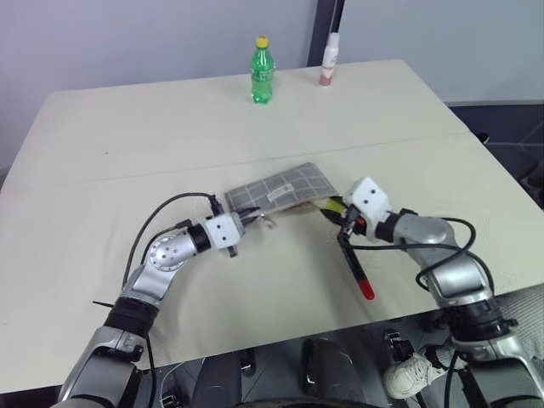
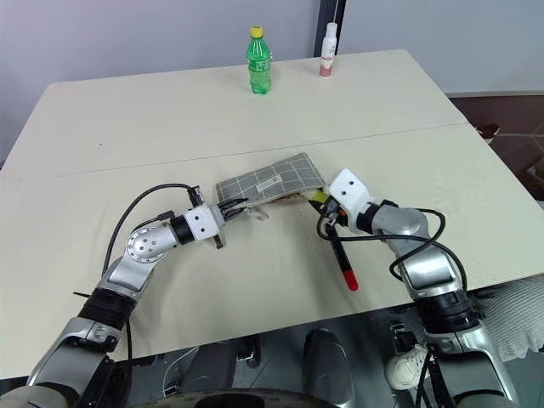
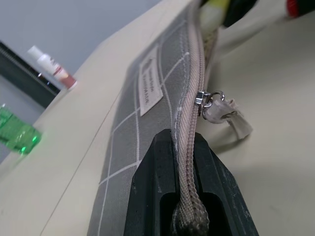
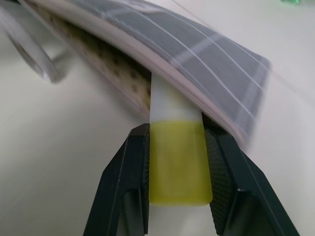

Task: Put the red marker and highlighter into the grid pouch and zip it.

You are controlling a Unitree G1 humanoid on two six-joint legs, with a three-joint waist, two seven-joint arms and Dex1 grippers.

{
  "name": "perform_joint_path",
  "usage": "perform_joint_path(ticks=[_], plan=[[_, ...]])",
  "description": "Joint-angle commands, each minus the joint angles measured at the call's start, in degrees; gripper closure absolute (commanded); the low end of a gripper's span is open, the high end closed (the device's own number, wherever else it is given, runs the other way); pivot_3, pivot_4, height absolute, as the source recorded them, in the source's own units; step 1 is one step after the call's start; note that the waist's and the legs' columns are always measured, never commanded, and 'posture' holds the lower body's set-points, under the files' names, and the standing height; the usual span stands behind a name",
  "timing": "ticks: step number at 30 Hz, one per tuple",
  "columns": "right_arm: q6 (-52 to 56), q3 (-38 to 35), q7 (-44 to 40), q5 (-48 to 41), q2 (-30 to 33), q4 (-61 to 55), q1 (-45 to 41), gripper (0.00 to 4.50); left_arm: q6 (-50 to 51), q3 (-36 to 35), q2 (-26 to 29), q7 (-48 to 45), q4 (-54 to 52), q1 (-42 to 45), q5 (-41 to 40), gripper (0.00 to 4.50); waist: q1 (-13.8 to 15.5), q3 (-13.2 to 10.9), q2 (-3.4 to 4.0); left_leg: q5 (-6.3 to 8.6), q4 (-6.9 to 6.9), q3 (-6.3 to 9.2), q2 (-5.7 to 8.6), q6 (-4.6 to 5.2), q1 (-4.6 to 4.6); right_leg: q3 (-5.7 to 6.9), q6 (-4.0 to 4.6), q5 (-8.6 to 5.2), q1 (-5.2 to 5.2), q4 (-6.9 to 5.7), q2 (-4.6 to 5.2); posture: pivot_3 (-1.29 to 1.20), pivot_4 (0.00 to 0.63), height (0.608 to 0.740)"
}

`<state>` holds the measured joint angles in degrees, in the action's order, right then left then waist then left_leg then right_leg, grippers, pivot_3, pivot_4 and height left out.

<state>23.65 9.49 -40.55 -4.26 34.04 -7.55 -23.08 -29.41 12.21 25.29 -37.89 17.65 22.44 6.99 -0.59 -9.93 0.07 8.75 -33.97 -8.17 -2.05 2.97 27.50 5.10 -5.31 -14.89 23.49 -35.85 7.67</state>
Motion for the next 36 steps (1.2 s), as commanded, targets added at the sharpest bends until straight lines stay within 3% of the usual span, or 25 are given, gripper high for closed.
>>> perform_joint_path(ticks=[1, 13, 20, 21, 31, 36], plan=[[-2.90, 4.28, -1.49, 5.15, 1.89, -2.51, -2.43, 3.55, -1.61, 0.47, 0.19, -2.63, -3.84, 1.57, -2.82, 4.50, 0.04, 0.00, 0.00, 0.00, 0.00, 0.00, 0.00, 0.00, 0.00, 0.00, 0.00, 0.00, -0.01, 0.00, 0.00, 0.00, 0.150, 0.740], [-13.05, 8.55, -2.02, 10.41, -0.65, -1.64, -4.13, 3.55, 1.01, -0.97, -0.11, -6.70, -6.58, 2.48, -8.11, 4.50, -0.02, 0.00, 0.00, 0.00, 0.00, -0.01, 0.01, 0.00, 0.01, 0.01, -0.02, 0.01, -0.03, 0.03, -0.02, 0.00, 0.150, 0.740], [-10.96, 2.18, -3.96, 3.01, -1.72, -3.66, -2.35, 0.24, 0.78, -2.71, 0.81, -3.46, -2.86, 2.59, -5.45, 4.50, 0.07, 0.00, 0.00, -0.01, -0.04, -0.01, 0.02, 0.00, 0.01, 0.02, -0.04, 0.02, -0.05, -0.01, -0.03, 0.00, 0.150, 0.740], [-9.89, 1.23, -4.65, 1.47, -1.43, -4.54, -1.67, 0.05, 0.67, -2.83, 1.00, -2.85, -2.25, 2.68, -4.90, 4.50, 0.06, 0.00, 0.00, -0.01, -0.05, -0.01, 0.02, 0.00, 0.01, 0.02, -0.04, 0.02, -0.06, -0.01, -0.03, 0.00, 0.150, 0.740], [1.04, -12.13, -7.50, -15.69, 0.95, -19.09, 11.69, 0.05, -0.41, -4.13, 2.86, 3.13, 1.86, 3.34, -0.22, 4.50, 0.35, 0.00, -0.01, 0.00, -0.05, 0.01, 0.02, 0.01, 0.00, 0.03, -0.07, 0.03, -0.07, -0.02, -0.02, 0.00, 0.150, 0.740], [3.66, -12.61, -3.57, -8.28, 6.88, -21.84, 25.43, 0.05, -1.49, -4.00, 3.60, 4.41, 3.64, 3.04, 0.30, 4.50, 1.09, 0.00, -0.01, 0.01, -0.04, 0.01, 0.02, 0.02, 0.00, 0.03, -0.02, 0.01, -0.08, 0.05, 0.00, 0.00, 0.150, 0.740]])
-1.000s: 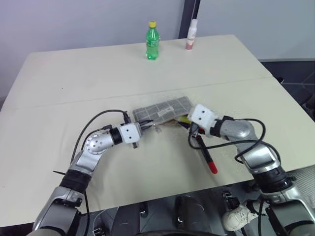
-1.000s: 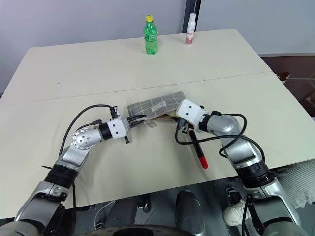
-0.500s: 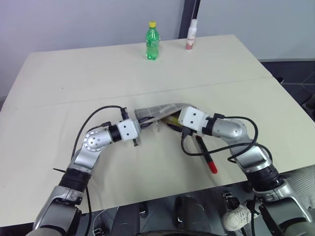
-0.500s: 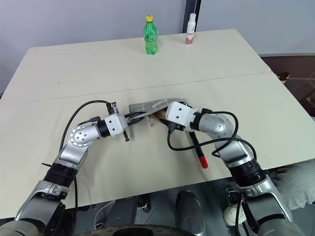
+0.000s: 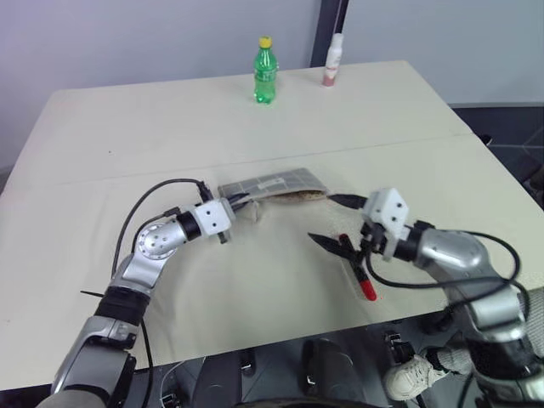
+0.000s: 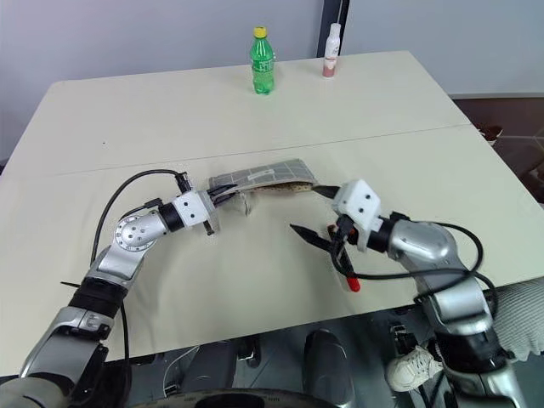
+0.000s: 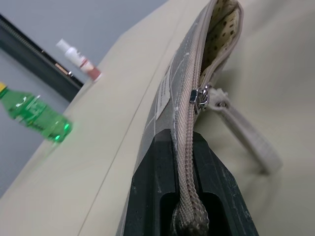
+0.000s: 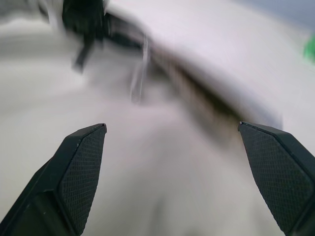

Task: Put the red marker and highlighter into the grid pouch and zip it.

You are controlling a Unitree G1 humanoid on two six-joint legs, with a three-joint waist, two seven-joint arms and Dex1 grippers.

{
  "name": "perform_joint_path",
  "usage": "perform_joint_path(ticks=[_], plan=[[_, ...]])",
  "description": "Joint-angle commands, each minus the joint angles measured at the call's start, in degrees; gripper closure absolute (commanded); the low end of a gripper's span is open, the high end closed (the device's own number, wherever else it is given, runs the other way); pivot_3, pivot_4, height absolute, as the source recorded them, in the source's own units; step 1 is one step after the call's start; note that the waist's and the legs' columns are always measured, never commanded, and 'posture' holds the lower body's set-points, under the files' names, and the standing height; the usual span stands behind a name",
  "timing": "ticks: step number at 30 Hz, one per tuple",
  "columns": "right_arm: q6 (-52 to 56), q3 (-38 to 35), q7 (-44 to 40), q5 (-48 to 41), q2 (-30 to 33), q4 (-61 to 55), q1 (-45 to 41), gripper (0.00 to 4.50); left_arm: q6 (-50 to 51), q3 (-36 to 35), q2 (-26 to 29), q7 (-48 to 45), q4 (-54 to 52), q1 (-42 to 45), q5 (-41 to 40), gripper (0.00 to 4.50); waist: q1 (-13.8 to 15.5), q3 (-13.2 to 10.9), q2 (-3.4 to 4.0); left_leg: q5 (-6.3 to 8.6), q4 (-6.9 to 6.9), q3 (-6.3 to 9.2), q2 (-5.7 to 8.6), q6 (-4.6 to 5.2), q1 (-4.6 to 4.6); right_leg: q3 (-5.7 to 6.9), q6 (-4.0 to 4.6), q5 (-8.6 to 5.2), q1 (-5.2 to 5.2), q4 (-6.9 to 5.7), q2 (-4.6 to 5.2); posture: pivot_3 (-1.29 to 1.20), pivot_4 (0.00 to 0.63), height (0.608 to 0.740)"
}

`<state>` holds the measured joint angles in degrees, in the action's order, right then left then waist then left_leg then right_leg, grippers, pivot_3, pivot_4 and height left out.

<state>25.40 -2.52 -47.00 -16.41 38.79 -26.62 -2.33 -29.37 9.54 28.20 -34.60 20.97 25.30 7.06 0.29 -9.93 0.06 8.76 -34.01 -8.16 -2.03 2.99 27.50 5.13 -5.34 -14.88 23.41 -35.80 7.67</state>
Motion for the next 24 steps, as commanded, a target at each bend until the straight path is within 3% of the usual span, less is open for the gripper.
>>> perform_joint_path(ticks=[1, 5, 10, 13, 19, 20, 24], plan=[[3.46, -0.74, 4.38, 4.05, 2.06, -3.90, 6.80, 0.05, -1.88, -1.10, 0.77, 1.14, 0.61, 0.05, 0.31, 4.50, 0.37, 0.00, 0.00, 0.00, 0.00, 0.00, 0.00, 0.00, 0.00, 0.00, 0.01, 0.00, 0.01, 0.01, 0.01, 0.00, 0.150, 0.740], [13.61, -2.99, 11.24, 1.75, -1.46, -8.69, 10.45, 0.05, -3.40, -0.30, 0.65, 0.99, 2.08, 0.01, 0.48, 4.50, 0.34, 0.00, 0.01, 0.00, 0.08, -0.01, -0.06, -0.01, 0.00, -0.01, 0.04, 0.00, 0.02, 0.06, 0.01, 0.00, 0.150, 0.740], [18.13, -2.02, 15.33, 3.57, -1.90, -9.27, 11.37, 0.05, -4.65, 0.17, 0.10, 0.67, 3.69, 0.91, 0.40, 4.50, 0.45, 0.01, 0.00, 0.00, 0.36, -0.12, -0.14, -0.02, 0.00, -0.01, 0.15, 0.06, 0.03, 0.41, -0.04, 0.00, 0.150, 0.740], [20.62, -1.78, 16.19, 2.30, -2.62, -8.94, 11.38, 0.85, -5.40, 0.49, -0.17, 0.49, 4.28, 1.39, 0.52, 4.50, 0.49, 0.03, -0.02, 0.00, 0.58, -0.22, -0.09, -0.02, 0.00, -0.01, 0.16, 0.07, 0.06, 0.63, -0.02, 0.00, 0.150, 0.740], [20.43, -1.98, 14.64, -1.26, -3.82, -9.46, 6.71, 3.95, -5.75, 0.61, -0.56, 0.25, 4.12, 1.38, 0.44, 4.50, 0.41, 0.04, -0.03, -0.01, 0.63, -0.25, -0.06, -0.03, -0.03, 0.00, 0.14, 0.09, 0.06, 0.69, -0.01, 0.00, 0.150, 0.740], [19.28, -1.63, 14.23, -1.49, -3.91, -9.56, 5.41, 4.21, -5.77, 0.65, -0.63, 0.23, 4.02, 1.35, 0.46, 4.50, 0.39, 0.04, -0.03, -0.01, 0.63, -0.25, -0.06, -0.03, -0.03, 0.00, 0.12, 0.12, 0.06, 0.69, -0.01, 0.00, 0.150, 0.740], [10.73, 4.68, 13.00, 6.16, 0.64, -6.73, 0.45, 4.21, -5.95, 0.93, -1.12, -0.80, 2.88, 1.06, -0.41, 4.50, 0.38, 0.03, -0.04, -0.01, 0.60, -0.27, -0.06, -0.03, -0.03, 0.00, 0.08, 0.15, 0.07, 0.69, 0.00, 0.00, 0.150, 0.740]])
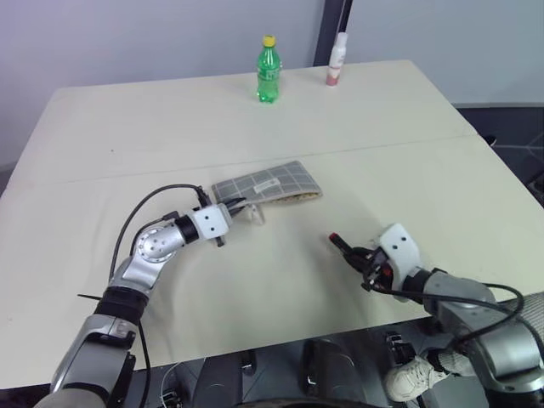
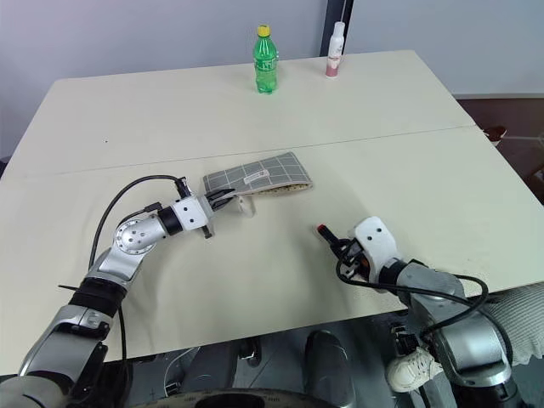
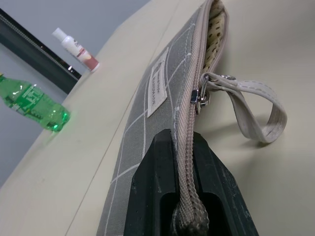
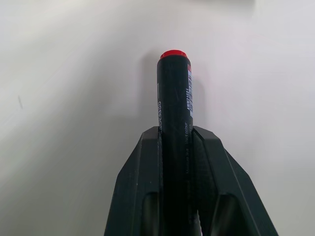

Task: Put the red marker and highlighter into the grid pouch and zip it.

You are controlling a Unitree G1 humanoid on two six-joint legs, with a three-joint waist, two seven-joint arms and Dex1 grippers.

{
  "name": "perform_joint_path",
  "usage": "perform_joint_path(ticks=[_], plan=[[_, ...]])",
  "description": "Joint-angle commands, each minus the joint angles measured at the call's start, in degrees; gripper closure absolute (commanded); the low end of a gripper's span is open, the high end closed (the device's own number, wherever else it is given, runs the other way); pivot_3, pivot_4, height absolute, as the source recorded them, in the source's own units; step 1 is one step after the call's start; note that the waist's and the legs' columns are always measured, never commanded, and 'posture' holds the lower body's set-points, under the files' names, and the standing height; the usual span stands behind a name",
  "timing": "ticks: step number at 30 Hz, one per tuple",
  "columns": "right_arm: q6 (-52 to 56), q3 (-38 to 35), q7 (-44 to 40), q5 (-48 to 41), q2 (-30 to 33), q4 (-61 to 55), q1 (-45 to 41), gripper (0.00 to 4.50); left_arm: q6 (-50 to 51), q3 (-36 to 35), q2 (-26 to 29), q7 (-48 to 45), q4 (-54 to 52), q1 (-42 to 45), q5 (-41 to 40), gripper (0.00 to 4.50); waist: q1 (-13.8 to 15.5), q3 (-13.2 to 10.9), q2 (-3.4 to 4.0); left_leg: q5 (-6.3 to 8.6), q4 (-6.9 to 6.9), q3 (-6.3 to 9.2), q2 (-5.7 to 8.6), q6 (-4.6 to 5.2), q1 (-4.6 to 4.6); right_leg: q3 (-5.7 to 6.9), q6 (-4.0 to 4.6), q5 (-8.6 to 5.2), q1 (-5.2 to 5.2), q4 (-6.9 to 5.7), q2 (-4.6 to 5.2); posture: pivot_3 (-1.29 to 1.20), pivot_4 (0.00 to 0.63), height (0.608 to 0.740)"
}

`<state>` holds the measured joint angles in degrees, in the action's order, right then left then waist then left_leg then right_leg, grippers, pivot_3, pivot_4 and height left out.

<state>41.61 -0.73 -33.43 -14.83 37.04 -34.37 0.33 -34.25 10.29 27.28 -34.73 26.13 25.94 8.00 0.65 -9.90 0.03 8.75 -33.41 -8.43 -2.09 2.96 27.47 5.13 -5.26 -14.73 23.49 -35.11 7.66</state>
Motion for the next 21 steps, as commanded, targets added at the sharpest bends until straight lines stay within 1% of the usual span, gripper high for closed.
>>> perform_joint_path(ticks=[1, 6, 12, 14, 17, 21], plan=[[-6.88, 3.78, -0.34, 5.83, 2.75, 2.40, -3.78, 4.21, -1.12, 0.22, -0.36, -1.13, -2.78, 0.35, -1.73, 4.50, 0.07, -0.01, -0.03, 0.00, 0.00, -0.01, 0.00, 0.00, 0.00, 0.00, 0.00, 0.00, 0.00, 0.00, 0.00, 0.00, 0.150, 0.740], [-12.01, 7.70, -1.65, 9.90, 3.54, 7.93, -10.57, 4.21, -0.62, 0.57, -1.18, -3.74, -5.34, 0.16, -3.93, 4.50, -0.02, -0.02, -0.03, -0.01, -0.07, -0.01, 0.00, 0.00, 0.01, 0.02, -0.05, 0.03, -0.02, -0.01, 0.00, 0.00, 0.150, 0.740], [-16.20, 13.10, -1.89, 14.57, 1.46, 13.85, -17.03, 4.21, 2.84, 1.39, -2.63, -7.42, -11.46, -0.47, -7.55, 4.50, -0.05, -0.02, -0.03, 0.03, -0.44, -0.01, -0.07, 0.06, 0.02, 0.03, -0.20, 0.12, -0.11, -0.14, -0.04, 0.00, 0.150, 0.740], [-17.28, 13.87, -1.45, 15.26, -0.38, 15.35, -20.33, 4.21, 4.29, 2.60, -2.20, -8.98, -14.16, 0.21, -6.57, 4.50, -0.12, -0.02, -0.03, 0.03, -0.49, -0.01, -0.07, 0.06, 0.02, 0.03, -0.20, 0.16, -0.12, -0.14, -0.03, 0.00, 0.150, 0.740], [-21.88, 16.37, -2.45, 18.06, -1.23, 17.89, -23.83, 4.21, 7.80, 2.98, -2.67, -10.07, -17.07, 1.59, -6.88, 4.50, -0.09, -0.03, -0.02, 0.02, -0.53, -0.06, -0.08, 0.06, 0.03, 0.03, -0.23, 0.25, -0.11, -0.14, -0.02, 0.00, 0.150, 0.740], [-30.47, 21.02, -4.03, 23.19, -1.55, 21.66, -27.42, 4.21, 9.84, 3.67, -3.54, -11.62, -17.94, 2.47, -7.27, 4.50, -0.05, -0.02, -0.02, 0.03, -0.54, -0.09, -0.08, 0.06, 0.03, 0.04, -0.23, 0.25, -0.11, -0.13, -0.01, 0.00, 0.150, 0.740]])
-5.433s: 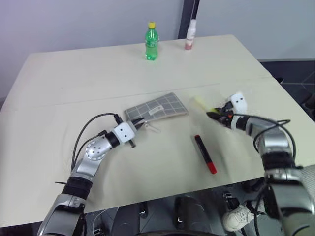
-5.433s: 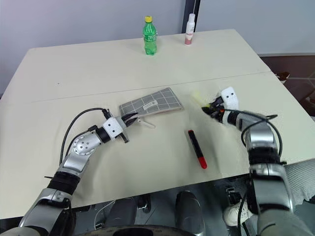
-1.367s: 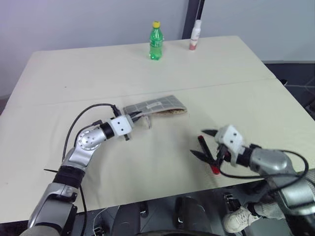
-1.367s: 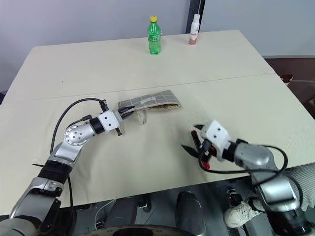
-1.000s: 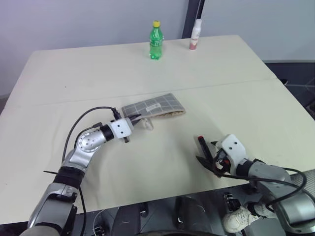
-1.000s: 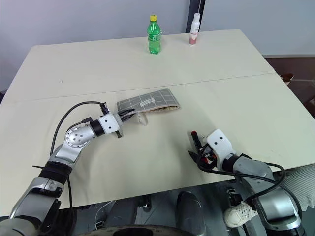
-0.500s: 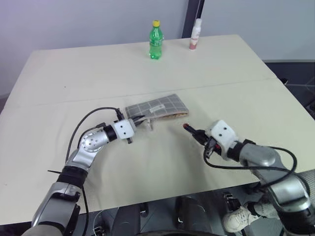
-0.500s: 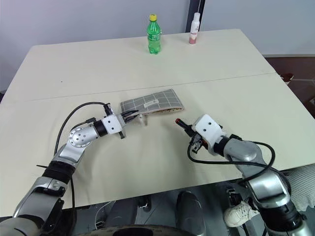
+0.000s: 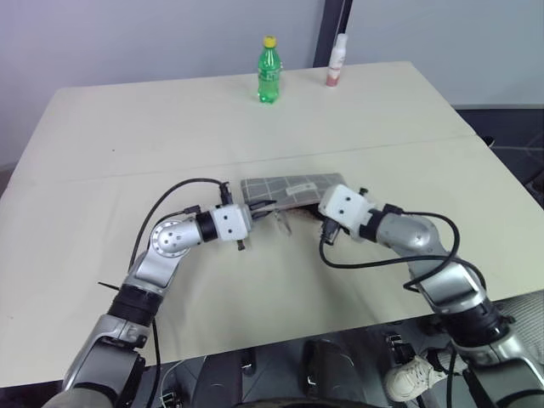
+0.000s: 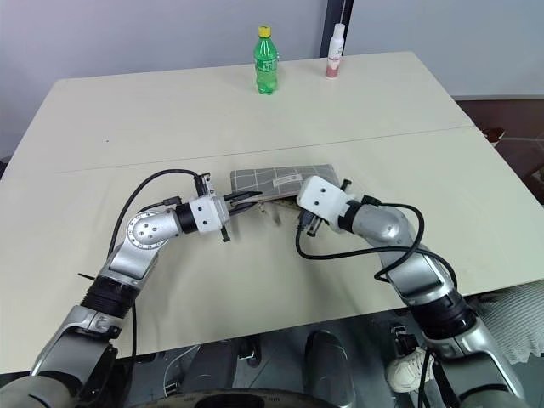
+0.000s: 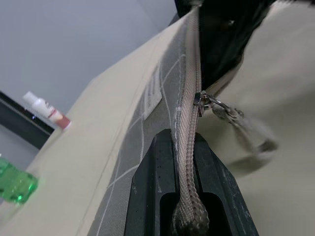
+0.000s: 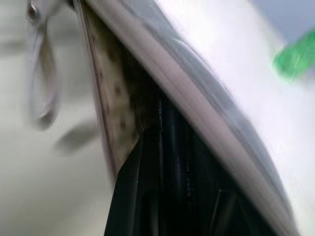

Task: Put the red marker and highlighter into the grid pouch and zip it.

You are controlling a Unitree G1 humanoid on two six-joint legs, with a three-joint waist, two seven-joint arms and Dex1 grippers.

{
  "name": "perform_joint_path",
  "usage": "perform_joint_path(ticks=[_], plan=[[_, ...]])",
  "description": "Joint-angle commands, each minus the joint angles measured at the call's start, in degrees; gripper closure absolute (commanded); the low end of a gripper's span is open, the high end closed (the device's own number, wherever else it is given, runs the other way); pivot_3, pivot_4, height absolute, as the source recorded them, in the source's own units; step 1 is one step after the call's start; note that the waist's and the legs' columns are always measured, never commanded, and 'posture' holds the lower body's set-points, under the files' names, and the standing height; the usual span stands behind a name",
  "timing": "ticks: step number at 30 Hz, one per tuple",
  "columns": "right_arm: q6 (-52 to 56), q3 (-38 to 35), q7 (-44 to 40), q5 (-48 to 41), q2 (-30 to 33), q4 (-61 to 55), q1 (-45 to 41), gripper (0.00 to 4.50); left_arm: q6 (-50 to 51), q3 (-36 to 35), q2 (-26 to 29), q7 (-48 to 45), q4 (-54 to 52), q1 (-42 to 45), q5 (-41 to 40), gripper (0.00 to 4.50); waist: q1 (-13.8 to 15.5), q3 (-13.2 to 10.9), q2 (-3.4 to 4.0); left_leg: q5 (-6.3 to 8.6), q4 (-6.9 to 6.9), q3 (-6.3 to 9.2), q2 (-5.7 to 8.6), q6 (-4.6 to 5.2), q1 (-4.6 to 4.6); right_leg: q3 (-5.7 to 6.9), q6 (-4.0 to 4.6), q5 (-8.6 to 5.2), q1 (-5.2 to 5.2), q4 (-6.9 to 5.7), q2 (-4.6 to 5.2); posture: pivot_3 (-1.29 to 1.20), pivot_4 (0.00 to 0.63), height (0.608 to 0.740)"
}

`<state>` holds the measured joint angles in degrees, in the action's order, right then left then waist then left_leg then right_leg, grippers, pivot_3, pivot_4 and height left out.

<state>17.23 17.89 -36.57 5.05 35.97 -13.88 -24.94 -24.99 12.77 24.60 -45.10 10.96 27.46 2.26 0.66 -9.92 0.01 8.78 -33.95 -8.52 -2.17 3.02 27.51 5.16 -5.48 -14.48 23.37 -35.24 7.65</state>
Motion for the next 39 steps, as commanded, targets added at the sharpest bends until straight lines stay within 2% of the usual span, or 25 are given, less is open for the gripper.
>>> perform_joint_path(ticks=[1, 5, 9, 12, 20, 22, 26, 28, 31, 34, 38, 39], plan=[[-8.16, 3.09, -0.73, 4.46, -0.97, 2.29, -3.14, 4.21, 0.97, 1.34, -1.11, -1.65, -2.62, 1.07, -1.85, 4.50, -0.18, 0.00, 0.00, 0.00, 0.00, -0.02, 0.00, 0.00, 0.00, 0.00, 0.00, 0.00, 0.00, 0.00, 0.00, 0.00, 0.150, 0.740], [-14.84, 4.79, -0.25, 9.45, -1.09, 6.24, -5.33, 4.21, 1.95, 1.77, -1.94, -3.03, -2.04, 1.55, -2.00, 4.50, -0.31, 0.00, 0.00, -0.11, -0.01, -0.07, -0.02, -0.17, 0.00, 0.00, -0.02, 0.01, 0.04, -0.04, -0.01, 0.00, 0.150, 0.740], [-19.50, 3.56, 0.06, 11.68, 0.17, 7.42, -3.15, 4.21, 3.13, 0.72, -2.24, -3.22, -1.92, 1.09, -2.38, 4.50, -0.14, 0.00, 0.00, -0.17, -0.06, -0.09, -0.02, -0.26, 0.00, 0.00, -0.02, 0.01, 0.02, -0.06, -0.01, 0.00, 0.150, 0.740], [-19.03, 0.53, -1.39, 7.90, 0.05, 5.50, 0.12, 4.21, 3.16, -0.09, -1.74, -2.94, -1.77, -0.19, -2.16, 4.50, -0.14, 0.00, 0.00, -0.17, -0.09, -0.10, -0.02, -0.26, 0.00, 0.00, -0.02, 0.01, 0.00, -0.06, 0.00, 0.00, 0.150, 0.740], [-16.60, -5.34, -4.94, 0.84, 0.31, -0.41, 5.63, 0.16, 3.11, -0.62, -1.60, -1.64, -0.67, -1.65, -1.34, 4.50, -0.12, 0.00, 0.00, -0.01, -0.15, -0.08, -0.10, -0.01, -0.02, 0.00, -0.02, 0.02, 0.00, -0.15, -0.03, 0.00, 0.150, 0.740], [-16.51, -6.21, -5.78, -0.37, 0.63, -1.63, 6.45, 0.07, 3.16, -0.51, -1.73, -1.06, -0.14, -1.50, -0.88, 4.50, -0.05, 0.00, 0.00, -0.01, -0.16, -0.08, -0.10, 0.00, -0.02, 0.00, -0.02, 0.02, 0.00, -0.15, -0.02, 0.00, 0.150, 0.740], [-9.02, -10.56, -8.13, -9.52, -0.27, -6.65, 8.74, 0.07, 2.82, -0.44, -1.70, 0.27, 0.69, -1.17, 0.19, 4.50, 0.02, 0.00, 0.00, 0.00, -0.18, -0.08, -0.10, 0.01, -0.02, 0.00, -0.02, 0.02, 0.00, -0.15, -0.01, 0.00, 0.150, 0.740], [-3.16, -13.76, -11.05, -18.06, 0.46, -10.79, 12.69, 0.07, 2.72, -0.08, -2.00, 0.83, 1.07, -1.21, 0.48, 4.50, 0.21, 0.00, -0.01, 0.01, -0.18, -0.07, -0.10, 0.03, -0.02, 0.00, -0.02, 0.02, -0.01, -0.15, -0.01, 0.00, 0.150, 0.740], [0.71, -16.95, -12.69, -24.79, 0.45, -12.85, 15.69, 0.07, 2.32, 0.74, -2.35, 0.90, 1.82, -1.68, 0.85, 4.50, 0.07, 0.01, -0.01, 0.06, -0.20, -0.04, -0.10, 0.11, -0.02, 0.01, -0.02, 0.02, -0.05, -0.13, 0.00, 0.00, 0.150, 0.740], [5.73, -16.96, -14.29, -29.96, 0.67, -13.85, 19.46, 0.07, 1.18, 1.79, -3.41, 2.42, 4.07, -2.22, 2.94, 4.50, 0.11, 0.01, -0.01, 0.06, -0.21, -0.04, -0.10, 0.11, -0.06, 0.01, 0.00, 0.03, -0.09, -0.12, -0.01, 0.00, 0.150, 0.740], [10.78, -14.57, -12.65, -31.82, -0.74, -13.86, 21.49, 0.07, -0.13, 2.85, -4.40, 4.01, 5.55, -1.66, 4.65, 4.50, 0.06, 0.01, -0.01, 0.07, -0.21, -0.04, -0.11, 0.12, -0.05, 0.01, 0.02, 0.04, -0.06, -0.11, 0.02, 0.00, 0.150, 0.740], [11.95, -12.94, -11.15, -31.45, -2.70, -11.86, 21.96, 0.07, -1.88, 3.87, -4.46, 5.39, 6.40, -1.27, 7.13, 4.50, 0.07, 0.01, -0.01, 0.07, -0.21, -0.04, -0.12, 0.12, -0.05, 0.01, 0.03, 0.04, -0.06, -0.10, 0.01, 0.00, 0.150, 0.740]])
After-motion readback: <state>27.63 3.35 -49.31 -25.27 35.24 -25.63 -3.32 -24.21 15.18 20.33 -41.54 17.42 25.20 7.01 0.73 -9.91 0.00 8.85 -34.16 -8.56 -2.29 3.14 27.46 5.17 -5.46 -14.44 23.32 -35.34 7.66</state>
